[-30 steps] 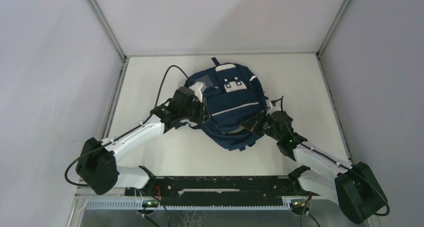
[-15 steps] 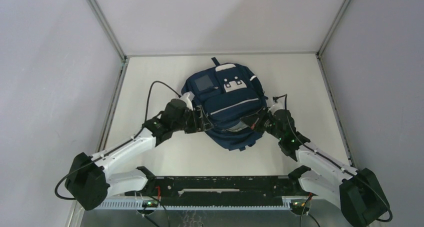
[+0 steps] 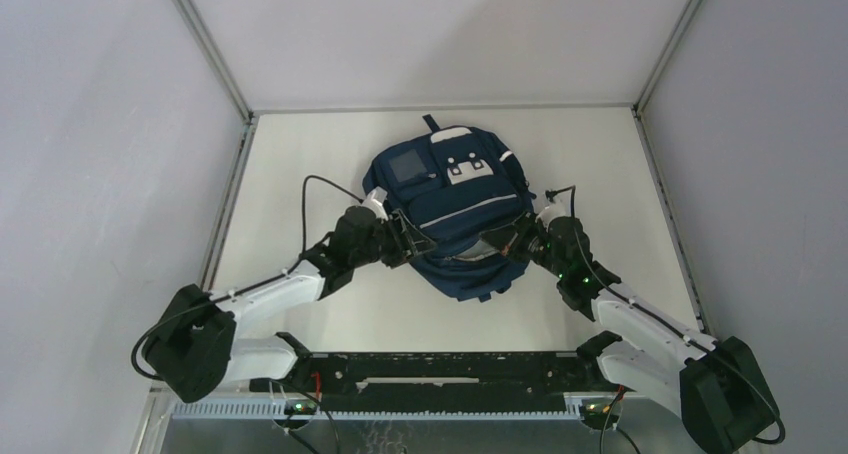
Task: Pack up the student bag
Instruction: Adjust the student bag at the center of the board.
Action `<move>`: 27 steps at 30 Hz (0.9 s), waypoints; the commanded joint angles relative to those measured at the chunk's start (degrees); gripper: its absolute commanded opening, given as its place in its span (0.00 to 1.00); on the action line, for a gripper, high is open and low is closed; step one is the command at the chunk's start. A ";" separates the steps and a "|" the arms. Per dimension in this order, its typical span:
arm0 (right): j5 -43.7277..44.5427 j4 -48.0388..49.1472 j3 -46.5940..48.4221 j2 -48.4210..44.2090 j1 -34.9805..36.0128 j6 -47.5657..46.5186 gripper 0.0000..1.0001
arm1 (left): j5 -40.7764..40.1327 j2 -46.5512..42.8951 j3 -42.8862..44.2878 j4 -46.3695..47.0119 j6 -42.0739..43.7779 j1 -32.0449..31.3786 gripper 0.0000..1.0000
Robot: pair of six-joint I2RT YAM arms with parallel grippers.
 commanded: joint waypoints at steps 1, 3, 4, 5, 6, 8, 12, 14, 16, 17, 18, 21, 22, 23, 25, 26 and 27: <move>-1.33 4.74 3.25 -1.37 -0.21 -0.31 0.00 | 1.01 3.35 0.26 8.41 -3.53 -0.02 0.57; -1.14 4.32 3.25 -1.69 -0.22 -0.53 0.00 | 2.04 4.49 0.84 8.72 -4.02 -0.16 0.57; -1.14 4.21 3.25 -1.88 -0.22 -0.63 0.00 | 1.67 4.48 0.63 8.99 -4.20 -0.27 0.58; -1.14 4.09 3.25 -1.99 -0.22 -0.73 0.00 | 1.07 4.13 -0.21 9.41 -4.52 -0.27 0.60; -1.20 4.07 3.25 -2.02 -0.22 -0.73 0.00 | 0.39 3.50 -0.87 9.62 -4.82 -0.30 0.61; -1.31 3.90 3.25 -2.02 -0.22 -0.82 0.00 | -0.96 2.95 -1.64 9.84 -4.98 -0.30 0.61; -1.59 3.89 3.27 -1.89 -0.22 -1.31 0.00 | -3.72 4.45 -0.62 9.77 -2.88 0.08 0.44; -1.48 2.71 3.48 -2.40 -0.30 -1.98 0.00 | -6.31 4.93 -0.18 9.39 -1.11 0.43 0.28; -0.79 -1.05 4.62 -3.11 -0.30 -3.40 0.09 | -6.47 5.31 0.42 9.22 -0.26 1.18 0.15; -0.01 -3.64 5.24 -3.71 -0.26 -4.19 0.19 | -6.10 5.42 0.81 9.11 0.08 1.45 0.07; 0.72 -5.80 5.60 -4.49 -0.30 -4.87 0.30 | -5.71 5.48 1.40 9.09 0.55 1.60 0.01; 4.72 -15.79 7.57 -6.79 0.00 -7.73 0.49 | -3.66 5.52 3.49 8.78 1.92 1.38 0.00; 7.00 -20.29 9.40 -7.24 0.60 -8.82 0.51 | -2.87 5.41 4.10 8.69 2.39 1.27 0.00; 9.78 -24.31 10.64 -7.78 1.99 -9.50 0.52 | -2.35 5.26 4.66 8.65 2.77 0.97 0.00; 16.76 -29.45 12.00 -9.57 5.10 -9.06 0.52 | -2.17 4.85 5.64 8.52 3.56 0.06 0.00; 20.06 -31.01 12.31 -10.71 7.04 -7.93 0.52 | -2.07 4.94 6.31 8.13 3.95 -0.55 0.00; 23.13 -31.98 12.44 -11.66 9.00 -6.25 0.50 | -1.78 5.22 7.56 7.67 4.37 -1.63 0.00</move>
